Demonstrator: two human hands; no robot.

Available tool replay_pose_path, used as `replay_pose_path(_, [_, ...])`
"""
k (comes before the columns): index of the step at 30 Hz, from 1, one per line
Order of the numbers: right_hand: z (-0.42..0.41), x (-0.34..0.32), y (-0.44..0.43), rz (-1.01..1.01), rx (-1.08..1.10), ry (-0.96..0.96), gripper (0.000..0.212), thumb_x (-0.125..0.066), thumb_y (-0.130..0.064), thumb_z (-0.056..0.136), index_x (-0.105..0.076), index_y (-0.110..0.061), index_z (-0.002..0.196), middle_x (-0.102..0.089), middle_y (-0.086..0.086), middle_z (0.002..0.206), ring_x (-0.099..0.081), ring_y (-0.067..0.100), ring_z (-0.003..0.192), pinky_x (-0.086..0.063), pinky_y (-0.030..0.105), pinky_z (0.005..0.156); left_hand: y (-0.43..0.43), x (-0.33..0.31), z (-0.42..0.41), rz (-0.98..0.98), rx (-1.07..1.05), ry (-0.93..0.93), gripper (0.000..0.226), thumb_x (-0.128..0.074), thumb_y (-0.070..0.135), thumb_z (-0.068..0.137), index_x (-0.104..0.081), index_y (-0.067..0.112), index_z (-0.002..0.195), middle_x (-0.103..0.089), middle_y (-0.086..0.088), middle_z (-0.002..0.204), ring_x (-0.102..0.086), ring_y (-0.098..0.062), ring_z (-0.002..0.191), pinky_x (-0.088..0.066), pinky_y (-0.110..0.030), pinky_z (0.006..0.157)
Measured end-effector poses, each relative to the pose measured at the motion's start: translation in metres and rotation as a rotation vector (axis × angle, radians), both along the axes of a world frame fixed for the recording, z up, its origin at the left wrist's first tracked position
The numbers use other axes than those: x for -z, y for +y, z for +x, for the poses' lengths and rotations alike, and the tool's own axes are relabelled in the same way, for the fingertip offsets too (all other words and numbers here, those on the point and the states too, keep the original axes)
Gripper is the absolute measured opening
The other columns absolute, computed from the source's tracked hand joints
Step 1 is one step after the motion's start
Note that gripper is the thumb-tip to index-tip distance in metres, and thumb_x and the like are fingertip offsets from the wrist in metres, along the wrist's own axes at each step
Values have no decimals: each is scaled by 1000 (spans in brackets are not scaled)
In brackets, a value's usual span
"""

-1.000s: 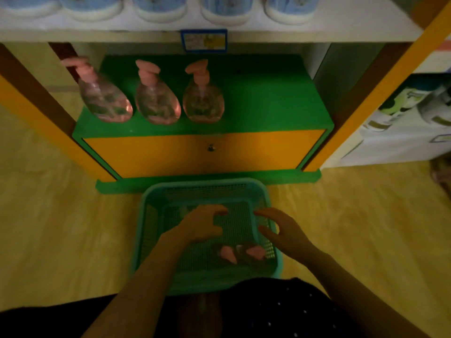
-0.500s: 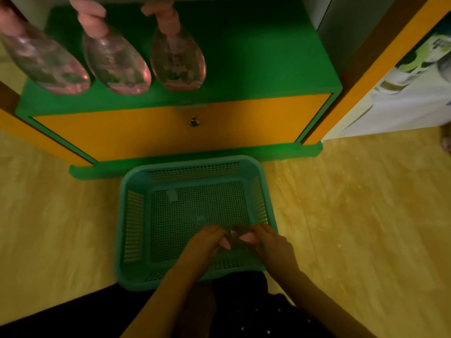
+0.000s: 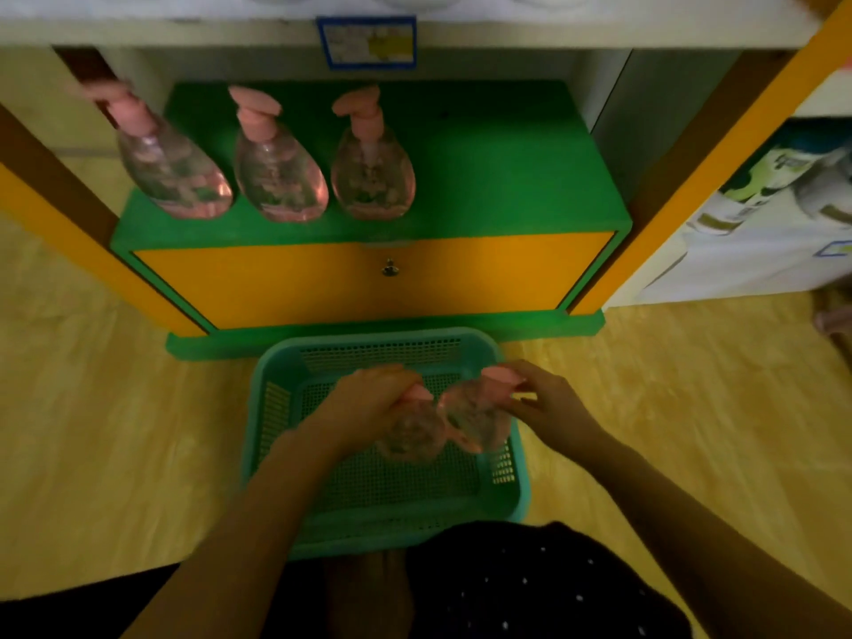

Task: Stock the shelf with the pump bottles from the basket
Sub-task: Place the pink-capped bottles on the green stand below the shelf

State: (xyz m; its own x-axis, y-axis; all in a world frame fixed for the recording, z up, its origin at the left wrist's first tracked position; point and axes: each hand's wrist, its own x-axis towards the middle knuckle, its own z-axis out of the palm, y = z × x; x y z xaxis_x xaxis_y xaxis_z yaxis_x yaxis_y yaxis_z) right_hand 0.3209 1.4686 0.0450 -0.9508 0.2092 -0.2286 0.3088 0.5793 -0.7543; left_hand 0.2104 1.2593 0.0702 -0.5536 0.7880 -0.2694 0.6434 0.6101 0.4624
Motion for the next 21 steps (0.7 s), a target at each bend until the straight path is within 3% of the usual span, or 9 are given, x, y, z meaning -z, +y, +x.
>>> replay_pose_path(4, [-20, -63, 10, -35, -76, 90, 33, -59, -16, 85, -53, -16, 117, -59, -10, 105, -56, -5, 93, -52, 19, 80, -3, -63, -20, 4, 82, 94, 32, -49, 33, 88, -56, 19, 116, -58, -2, 121, -53, -20, 111, -41, -33, 89])
replay_pose_path(6, [-28, -87, 13, -41, -106, 131, 35, -59, -14, 85, -51, -17, 119, -57, -16, 105, -56, -5, 96, -51, 14, 78, -9, -90, -30, 34, 99, 142, 30, -51, 33, 87, -58, 21, 114, -61, -1, 119, -55, -19, 109, -42, -32, 86])
replay_pose_path(10, [-53, -130, 19, 9, -132, 189, 36, -58, -13, 86, -48, -15, 121, -58, -3, 110, -56, 14, 108, -52, 31, 86, -22, -130, -45, 177, 31, 137, 28, -54, 30, 88, -58, 28, 115, -59, 10, 105, -56, -12, 98, -42, -25, 80])
replay_pose_path(16, [-103, -171, 20, 253, -161, 311, 33, -55, -18, 89, -43, -20, 119, -60, 2, 112, -59, 22, 104, -52, 48, 87, -23, -149, -61, 346, -52, 254, 21, -58, 23, 86, -64, 15, 105, -57, 7, 92, -58, -17, 88, -40, -23, 67])
replay_pose_path(21, [-142, -167, 28, 439, -159, 345, 32, -52, -22, 89, -40, -25, 118, -61, 10, 116, -60, 29, 100, -51, 51, 84, -23, -152, -77, 381, -127, 286, 45, -40, 49, 78, -63, 17, 101, -67, -5, 97, -61, -21, 86, -50, -40, 75])
